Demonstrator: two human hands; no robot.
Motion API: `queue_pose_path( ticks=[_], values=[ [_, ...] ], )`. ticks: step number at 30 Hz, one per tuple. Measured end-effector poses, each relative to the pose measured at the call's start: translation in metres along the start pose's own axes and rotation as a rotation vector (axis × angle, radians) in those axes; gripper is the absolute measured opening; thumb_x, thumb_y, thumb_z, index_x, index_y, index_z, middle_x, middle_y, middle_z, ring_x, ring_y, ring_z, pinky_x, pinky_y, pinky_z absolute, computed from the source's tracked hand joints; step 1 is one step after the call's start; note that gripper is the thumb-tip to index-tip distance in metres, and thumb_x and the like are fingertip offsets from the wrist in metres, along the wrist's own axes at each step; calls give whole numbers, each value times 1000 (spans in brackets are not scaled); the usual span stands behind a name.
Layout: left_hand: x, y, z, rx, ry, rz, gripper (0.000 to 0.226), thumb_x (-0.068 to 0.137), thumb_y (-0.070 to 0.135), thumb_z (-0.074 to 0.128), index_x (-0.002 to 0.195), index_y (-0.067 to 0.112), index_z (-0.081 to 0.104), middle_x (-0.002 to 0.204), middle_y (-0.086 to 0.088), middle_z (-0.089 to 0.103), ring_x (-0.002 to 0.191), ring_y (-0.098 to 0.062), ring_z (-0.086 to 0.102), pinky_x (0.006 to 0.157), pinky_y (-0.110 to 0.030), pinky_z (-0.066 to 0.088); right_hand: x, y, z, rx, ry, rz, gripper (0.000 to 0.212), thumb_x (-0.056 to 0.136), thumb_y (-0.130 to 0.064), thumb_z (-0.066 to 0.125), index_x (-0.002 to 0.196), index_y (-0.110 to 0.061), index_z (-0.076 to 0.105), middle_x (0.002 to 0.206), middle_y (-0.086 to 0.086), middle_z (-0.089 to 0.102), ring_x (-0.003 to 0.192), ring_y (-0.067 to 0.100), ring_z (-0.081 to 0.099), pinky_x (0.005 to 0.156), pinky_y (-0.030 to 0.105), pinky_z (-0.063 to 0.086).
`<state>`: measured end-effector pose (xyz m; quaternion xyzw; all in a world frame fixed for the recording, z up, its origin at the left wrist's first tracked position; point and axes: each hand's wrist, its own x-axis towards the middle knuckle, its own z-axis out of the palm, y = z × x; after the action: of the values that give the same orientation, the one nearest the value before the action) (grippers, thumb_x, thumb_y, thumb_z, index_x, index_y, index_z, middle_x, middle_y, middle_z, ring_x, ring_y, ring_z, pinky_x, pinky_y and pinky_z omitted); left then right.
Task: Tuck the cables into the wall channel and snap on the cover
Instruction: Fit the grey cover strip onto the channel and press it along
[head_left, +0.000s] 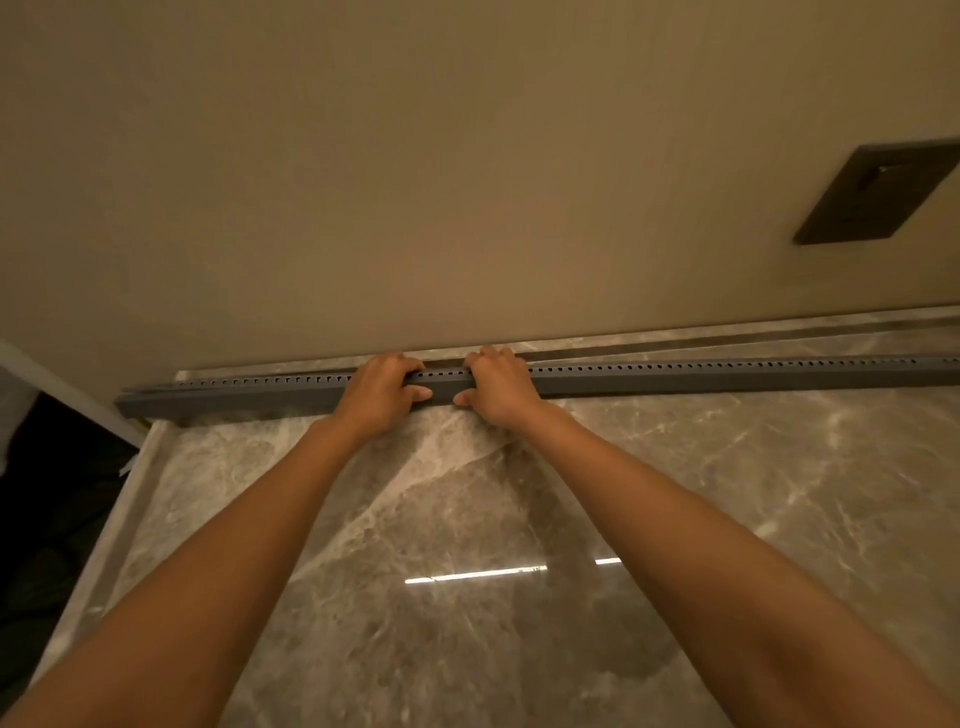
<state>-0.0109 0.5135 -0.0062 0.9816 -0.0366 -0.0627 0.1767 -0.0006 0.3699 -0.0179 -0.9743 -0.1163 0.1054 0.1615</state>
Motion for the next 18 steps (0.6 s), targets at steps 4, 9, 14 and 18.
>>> queue_pose_path(
  ticks=[4,9,14,18],
  values=[
    [-1,-4,-8,-45,-67,18,31,86,16,66,115,4,64,117,-19,65,108,-31,59,89,-35,45,-1,1,-3,34,-5,3,45,87,-34,62,123,-8,55,128,15,57,121,33,49,101,40,39],
    [-5,-32,-24,-35,-89,-24,32,86,18,68,114,3,65,115,-19,67,106,-31,60,87,-35,46,-1,-15,-1,57,-20,26,39,89,-37,59,116,-8,58,123,14,61,119,32,51,101,40,36],
    [-4,-74,-44,-65,-155,-75,39,84,19,70,119,3,63,117,-17,66,107,-30,60,83,-32,43,5,-42,7,71,-14,30,37,91,-35,58,116,-8,58,123,13,61,120,32,50,103,41,34],
    [-2,-86,-50,-7,-199,-22,33,85,21,69,113,6,65,110,-17,69,97,-28,62,77,-33,44,14,-71,15,86,-48,18,37,91,-34,58,120,-11,57,125,12,61,121,32,50,103,41,34]
  ],
)
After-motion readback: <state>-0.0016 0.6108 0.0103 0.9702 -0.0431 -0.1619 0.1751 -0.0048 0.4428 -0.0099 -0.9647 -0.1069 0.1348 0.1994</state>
